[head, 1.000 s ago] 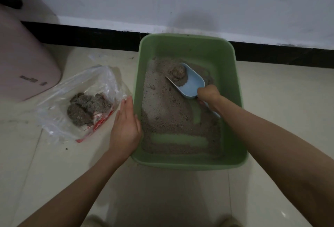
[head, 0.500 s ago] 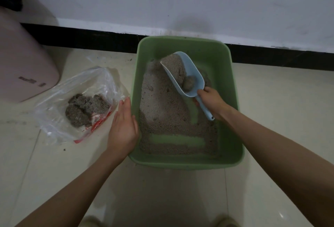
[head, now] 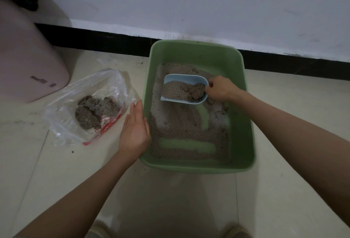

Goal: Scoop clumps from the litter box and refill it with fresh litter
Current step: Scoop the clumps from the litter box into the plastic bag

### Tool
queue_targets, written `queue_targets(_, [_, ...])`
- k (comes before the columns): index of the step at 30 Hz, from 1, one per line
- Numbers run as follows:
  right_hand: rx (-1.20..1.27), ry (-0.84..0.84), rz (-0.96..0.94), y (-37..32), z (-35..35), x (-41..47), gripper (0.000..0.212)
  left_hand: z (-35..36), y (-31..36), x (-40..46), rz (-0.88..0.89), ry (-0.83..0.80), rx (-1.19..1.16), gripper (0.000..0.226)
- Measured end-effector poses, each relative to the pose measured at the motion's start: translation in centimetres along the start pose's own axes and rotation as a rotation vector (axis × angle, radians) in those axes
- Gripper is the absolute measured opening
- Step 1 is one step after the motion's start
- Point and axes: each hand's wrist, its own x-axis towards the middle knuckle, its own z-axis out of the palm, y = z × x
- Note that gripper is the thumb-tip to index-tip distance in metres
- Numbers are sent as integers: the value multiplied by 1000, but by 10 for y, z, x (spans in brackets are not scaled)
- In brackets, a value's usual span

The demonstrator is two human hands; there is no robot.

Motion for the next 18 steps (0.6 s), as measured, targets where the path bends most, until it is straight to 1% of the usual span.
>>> queue_targets(4, [-66, -5, -18, -21, -2, 3, 28, 0, -1, 0, 0, -4, 0, 54])
queue_targets(8, [-70, -39, -38, -40, -1, 3, 25, -1, 0, 0, -10, -3, -8, 54])
queue_targets(12, [-76, -49, -31, -47, 3, 0, 30, 0, -1, 0, -15, -2, -15, 54])
queue_targets(16, [-108, -24, -18, -53, 4, -5, 32, 1, -2, 1, -23, -3, -25, 54])
queue_targets(18, [-152, 7, -23, -58, 3, -8, 27, 1, -2, 2, -20, -5, -27, 54])
